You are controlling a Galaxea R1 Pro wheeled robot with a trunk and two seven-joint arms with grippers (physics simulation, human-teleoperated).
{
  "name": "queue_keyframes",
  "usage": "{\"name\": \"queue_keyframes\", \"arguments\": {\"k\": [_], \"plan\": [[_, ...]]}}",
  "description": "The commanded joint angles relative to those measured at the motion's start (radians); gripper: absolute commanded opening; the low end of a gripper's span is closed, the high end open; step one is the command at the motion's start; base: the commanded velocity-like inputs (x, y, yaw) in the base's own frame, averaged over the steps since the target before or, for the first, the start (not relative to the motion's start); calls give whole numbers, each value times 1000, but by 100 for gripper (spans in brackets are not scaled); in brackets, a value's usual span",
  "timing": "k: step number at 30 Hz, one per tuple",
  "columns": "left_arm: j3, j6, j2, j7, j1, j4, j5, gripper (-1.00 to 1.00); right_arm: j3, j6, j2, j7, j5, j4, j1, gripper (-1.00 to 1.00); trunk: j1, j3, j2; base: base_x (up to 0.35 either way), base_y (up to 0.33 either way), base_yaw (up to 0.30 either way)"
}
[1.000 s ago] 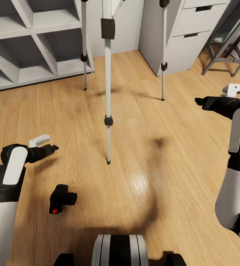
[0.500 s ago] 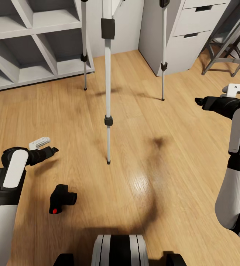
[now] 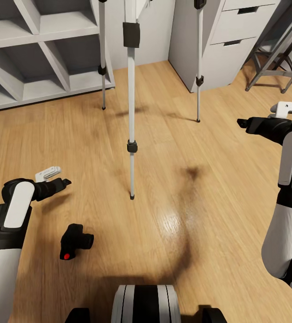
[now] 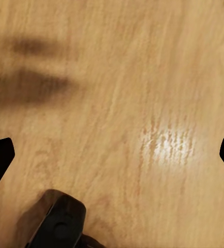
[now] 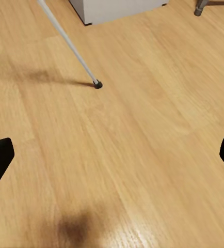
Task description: Attach the digital camera to the camera tripod in the bedroom.
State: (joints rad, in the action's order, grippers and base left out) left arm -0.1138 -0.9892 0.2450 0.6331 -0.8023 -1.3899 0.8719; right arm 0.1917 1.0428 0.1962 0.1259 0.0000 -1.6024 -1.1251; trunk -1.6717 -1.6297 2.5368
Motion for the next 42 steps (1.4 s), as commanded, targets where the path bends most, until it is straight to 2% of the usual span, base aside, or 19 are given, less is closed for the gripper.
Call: {"name": "queue_keyframes", "arguments": {"k": [1,6,8,15,21,26,27,42], "plan": [[0,-2,0,10,-1,-1,10,100,1,4,0,4,1,-1,-1,100,0,-1,0,0,0,0],[4,-8,2,4,2,-7,5,100,1,4,1,4,1,-1,0,100,0,-1,0,0,0,0],[15,-19,-9,-7,10,-18,-5,100,2,4,-8,4,1,4,-2,100,0,-1,0,0,0,0],[54,-56,-6,-19,12,-57,40,100,4,4,-47,3,-4,-3,4,100,0,-1,0,0,0,0],[88,-58,9,8,15,-91,76,100,5,4,-81,3,-8,-6,7,100,0,-1,0,0,0,0],[91,-58,14,33,17,-118,105,100,5,4,-88,3,-11,-6,8,100,-2,-20,1,0,0,0],[92,-58,14,37,17,-212,114,100,5,4,-89,3,-12,-6,8,100,-3,-24,2,0,0,0],[93,-58,15,51,9,-217,121,100,4,4,-93,2,-47,-7,0,100,-9,-82,5,0,0,0]]}}
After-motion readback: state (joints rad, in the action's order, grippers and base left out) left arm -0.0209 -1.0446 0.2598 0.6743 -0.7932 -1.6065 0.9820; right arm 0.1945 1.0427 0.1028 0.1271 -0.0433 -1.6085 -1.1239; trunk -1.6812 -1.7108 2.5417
